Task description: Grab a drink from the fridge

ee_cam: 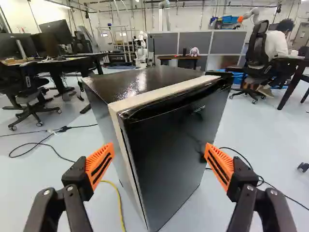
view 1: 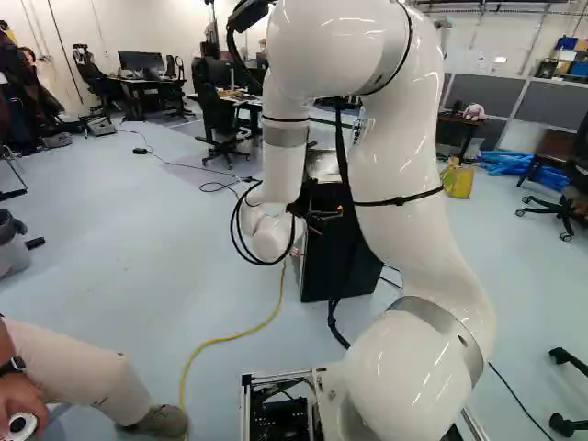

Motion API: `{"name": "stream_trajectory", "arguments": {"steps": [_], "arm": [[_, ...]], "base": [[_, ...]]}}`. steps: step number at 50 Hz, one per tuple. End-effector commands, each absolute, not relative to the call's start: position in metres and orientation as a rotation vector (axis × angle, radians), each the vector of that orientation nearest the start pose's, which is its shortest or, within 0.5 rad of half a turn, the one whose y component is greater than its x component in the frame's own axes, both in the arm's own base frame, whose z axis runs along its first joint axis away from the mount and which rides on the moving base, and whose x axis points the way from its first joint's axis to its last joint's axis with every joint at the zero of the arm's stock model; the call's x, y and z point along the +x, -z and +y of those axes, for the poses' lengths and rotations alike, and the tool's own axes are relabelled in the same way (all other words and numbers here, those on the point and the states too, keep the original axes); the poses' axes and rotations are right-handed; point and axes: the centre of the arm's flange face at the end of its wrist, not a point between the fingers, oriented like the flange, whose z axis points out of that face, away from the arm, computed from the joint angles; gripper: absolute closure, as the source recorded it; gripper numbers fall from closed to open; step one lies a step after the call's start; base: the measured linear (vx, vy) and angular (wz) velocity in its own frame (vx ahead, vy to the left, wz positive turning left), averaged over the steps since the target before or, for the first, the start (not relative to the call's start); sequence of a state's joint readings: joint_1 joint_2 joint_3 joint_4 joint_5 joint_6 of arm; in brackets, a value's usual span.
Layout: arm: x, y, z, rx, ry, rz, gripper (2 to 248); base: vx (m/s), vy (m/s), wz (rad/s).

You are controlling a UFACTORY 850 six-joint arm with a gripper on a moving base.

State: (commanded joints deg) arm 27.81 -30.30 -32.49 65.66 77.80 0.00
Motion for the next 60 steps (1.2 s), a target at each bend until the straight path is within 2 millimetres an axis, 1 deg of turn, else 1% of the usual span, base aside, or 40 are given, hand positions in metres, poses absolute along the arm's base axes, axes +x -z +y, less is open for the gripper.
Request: {"name": "stream_trajectory", "arguments": {"steps": [25,60], "arm": [[0.419,-0.26,0.13,-2.57,2.188,0.961,3],[0.455,-0.257,0.131,-2.516,2.214,1.086,3]], "base": [[0.0,0.0,0.0],[0.0,0.0,0.0]]}}
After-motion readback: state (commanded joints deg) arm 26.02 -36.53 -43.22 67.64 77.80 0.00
